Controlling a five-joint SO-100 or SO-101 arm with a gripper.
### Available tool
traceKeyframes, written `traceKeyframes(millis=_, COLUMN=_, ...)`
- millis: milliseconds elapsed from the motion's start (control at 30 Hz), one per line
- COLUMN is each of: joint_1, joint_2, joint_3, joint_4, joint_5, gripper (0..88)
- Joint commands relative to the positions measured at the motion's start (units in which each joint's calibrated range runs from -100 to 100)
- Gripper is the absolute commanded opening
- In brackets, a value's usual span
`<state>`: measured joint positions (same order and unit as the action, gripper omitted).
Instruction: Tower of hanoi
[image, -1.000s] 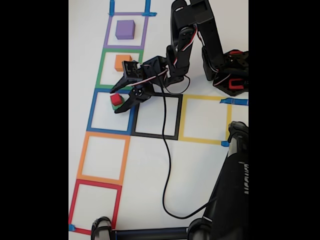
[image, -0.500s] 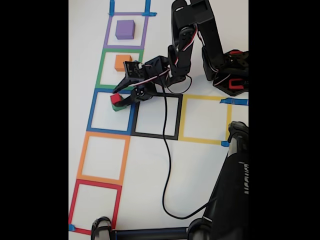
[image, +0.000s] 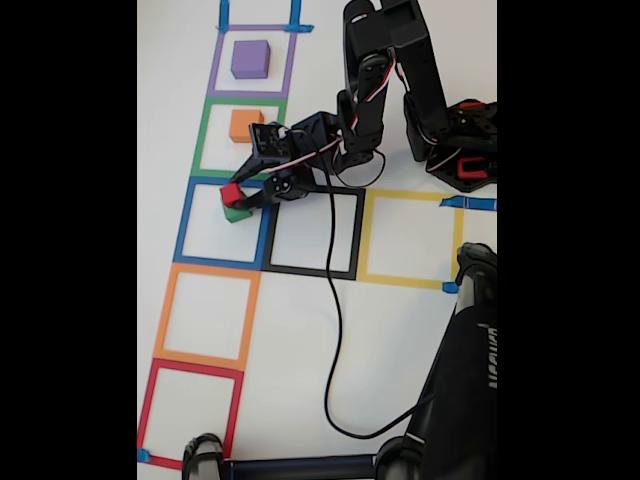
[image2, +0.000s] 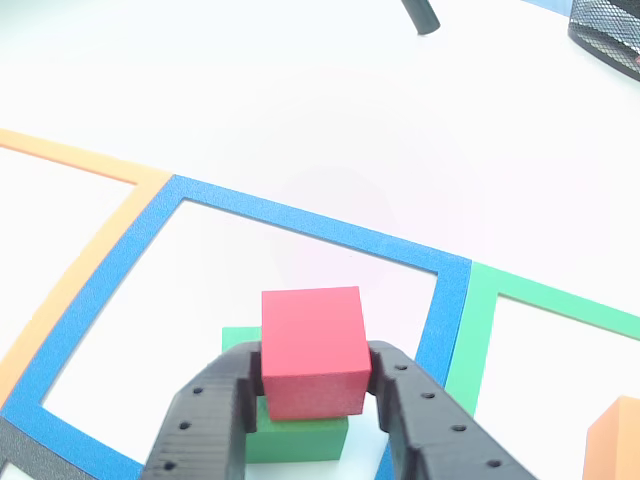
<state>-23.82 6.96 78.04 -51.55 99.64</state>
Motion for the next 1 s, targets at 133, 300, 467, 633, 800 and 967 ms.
traceKeyframes(millis=133, joint_1=-1.1, joint_2=-10.8, joint_3=0.0, joint_4=4.8, joint_5=0.4, gripper=3.2)
traceKeyframes(millis=300, joint_1=-1.4, joint_2=-21.6, joint_3=-1.3, joint_4=16.7, joint_5=0.4, gripper=3.3)
traceKeyframes(millis=467, joint_1=-1.5, joint_2=-35.5, joint_3=-5.2, joint_4=36.3, joint_5=0.4, gripper=3.6)
traceKeyframes(millis=633, joint_1=0.1, joint_2=-47.3, joint_3=-12.9, joint_4=59.8, joint_5=0.2, gripper=3.5)
traceKeyframes(millis=800, joint_1=2.3, joint_2=-53.4, joint_3=-27.0, joint_4=84.3, joint_5=-4.5, gripper=3.8)
traceKeyframes(millis=967, joint_1=5.4, joint_2=-54.5, joint_3=-45.0, joint_4=105.8, joint_5=-7.6, gripper=3.9)
